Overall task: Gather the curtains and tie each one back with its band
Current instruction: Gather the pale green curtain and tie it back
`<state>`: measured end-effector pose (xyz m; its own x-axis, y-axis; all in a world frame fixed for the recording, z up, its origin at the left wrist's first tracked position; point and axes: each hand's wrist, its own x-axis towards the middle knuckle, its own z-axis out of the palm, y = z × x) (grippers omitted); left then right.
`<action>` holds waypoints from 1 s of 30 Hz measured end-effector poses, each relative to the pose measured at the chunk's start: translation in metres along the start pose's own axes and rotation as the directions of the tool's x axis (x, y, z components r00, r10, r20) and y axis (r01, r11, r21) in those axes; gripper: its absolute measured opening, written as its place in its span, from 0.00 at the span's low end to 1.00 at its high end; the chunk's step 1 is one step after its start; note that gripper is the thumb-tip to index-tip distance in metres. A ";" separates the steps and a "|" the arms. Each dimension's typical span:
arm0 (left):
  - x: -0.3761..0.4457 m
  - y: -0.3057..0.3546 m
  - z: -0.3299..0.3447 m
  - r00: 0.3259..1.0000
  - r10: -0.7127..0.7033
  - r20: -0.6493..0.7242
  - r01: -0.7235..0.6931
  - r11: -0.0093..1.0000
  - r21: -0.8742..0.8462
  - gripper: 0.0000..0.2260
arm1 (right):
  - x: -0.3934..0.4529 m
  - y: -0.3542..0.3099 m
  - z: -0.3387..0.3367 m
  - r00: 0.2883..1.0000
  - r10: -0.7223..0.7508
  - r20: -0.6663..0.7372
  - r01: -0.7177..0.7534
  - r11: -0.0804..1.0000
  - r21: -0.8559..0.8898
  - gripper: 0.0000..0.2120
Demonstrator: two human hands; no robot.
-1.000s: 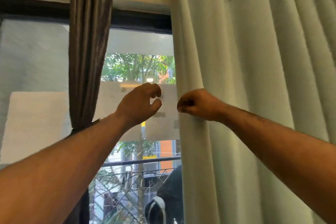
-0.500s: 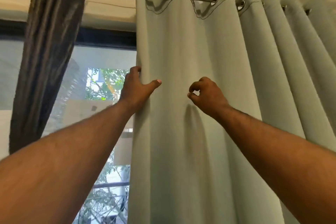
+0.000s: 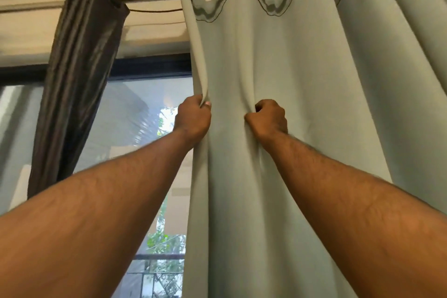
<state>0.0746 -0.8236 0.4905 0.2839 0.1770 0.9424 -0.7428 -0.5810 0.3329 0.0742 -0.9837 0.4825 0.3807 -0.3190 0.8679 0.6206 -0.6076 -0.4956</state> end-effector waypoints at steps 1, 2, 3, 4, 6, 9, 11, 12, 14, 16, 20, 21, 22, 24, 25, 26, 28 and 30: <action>0.000 0.003 0.004 1.000 -0.013 0.012 0.013 1.000 -0.007 0.12 | 0.004 0.002 -0.004 1.000 -0.002 -0.021 0.002 1.000 0.002 0.02; 0.002 0.008 0.007 1.000 -0.019 0.024 0.020 1.000 -0.012 0.11 | 0.008 0.004 -0.008 0.999 -0.004 -0.049 0.004 1.000 0.002 0.02; 0.004 0.013 0.011 0.999 -0.025 0.035 0.025 1.000 -0.016 0.11 | 0.012 0.007 -0.014 0.997 -0.011 -0.077 0.010 1.000 -0.008 0.02; 0.006 0.020 0.016 0.999 -0.029 0.043 0.031 0.999 -0.028 0.10 | 0.016 0.010 -0.022 0.995 -0.024 -0.102 0.022 0.999 -0.024 0.02; 0.009 0.037 0.033 0.998 -0.020 0.057 0.023 0.999 -0.047 0.08 | 0.025 0.019 -0.041 0.992 -0.044 -0.122 0.041 0.999 -0.025 0.03; 0.008 0.063 0.063 0.997 0.003 0.076 0.005 0.994 -0.106 0.06 | 0.035 0.030 -0.074 0.988 -0.083 -0.127 0.081 0.997 -0.015 0.02; 0.005 0.081 0.088 0.990 0.023 0.139 0.003 0.984 -0.181 0.07 | 0.042 0.036 -0.096 0.982 -0.124 -0.144 0.120 0.992 -0.035 0.02; 0.001 0.091 0.101 0.984 0.038 0.176 0.001 0.976 -0.216 0.08 | 0.046 0.037 -0.107 0.977 -0.144 -0.159 0.138 0.989 -0.052 0.02; -0.007 0.109 0.125 0.972 0.062 0.226 0.005 0.958 -0.286 0.08 | 0.054 0.039 -0.127 0.962 -0.183 -0.201 0.169 0.982 -0.083 0.02; -0.013 0.121 0.142 0.972 0.065 0.227 0.022 0.932 -0.362 0.09 | 0.060 0.043 -0.148 0.946 -0.195 -0.259 0.179 0.980 -0.085 0.03; -0.015 0.125 0.155 0.990 0.058 0.131 -0.005 0.927 -0.374 0.08 | 0.069 0.060 -0.179 0.927 -0.173 -0.331 0.154 0.984 -0.085 0.02; -0.015 0.124 0.155 0.993 0.065 0.098 -0.025 0.929 -0.370 0.09 | 0.070 0.063 -0.181 0.930 -0.182 -0.320 0.160 0.983 -0.094 0.02; -0.013 0.121 0.155 0.995 0.068 0.067 -0.039 0.929 -0.367 0.11 | 0.070 0.064 -0.180 0.932 -0.196 -0.305 0.174 0.980 -0.100 0.03; -0.009 0.113 0.153 0.998 0.064 -0.002 -0.061 0.933 -0.354 0.24 | 0.070 0.062 -0.172 0.933 -0.229 -0.278 0.208 0.973 -0.105 0.05; -0.006 0.108 0.150 0.997 0.070 -0.033 -0.077 0.937 -0.342 0.30 | 0.069 0.060 -0.166 0.934 -0.239 -0.266 0.222 0.970 -0.095 0.05; -0.002 0.102 0.148 0.995 0.089 -0.054 -0.102 0.941 -0.324 0.35 | 0.069 0.058 -0.159 0.937 -0.241 -0.254 0.229 0.970 -0.079 0.03; 0.003 0.091 0.140 0.984 0.164 -0.067 -0.176 0.951 -0.256 0.37 | 0.067 0.054 -0.142 0.944 -0.247 -0.220 0.241 0.969 -0.053 0.03; 0.010 0.080 0.133 0.979 0.203 -0.034 -0.206 0.962 -0.178 0.31 | 0.065 0.049 -0.123 0.948 -0.263 -0.179 0.261 0.965 -0.035 0.04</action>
<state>0.0983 -0.9743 0.5221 0.1063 0.0819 0.9910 -0.8813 -0.4537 0.1320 0.0451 -1.1233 0.5187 0.0755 -0.2729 0.9591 0.6738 -0.6951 -0.2508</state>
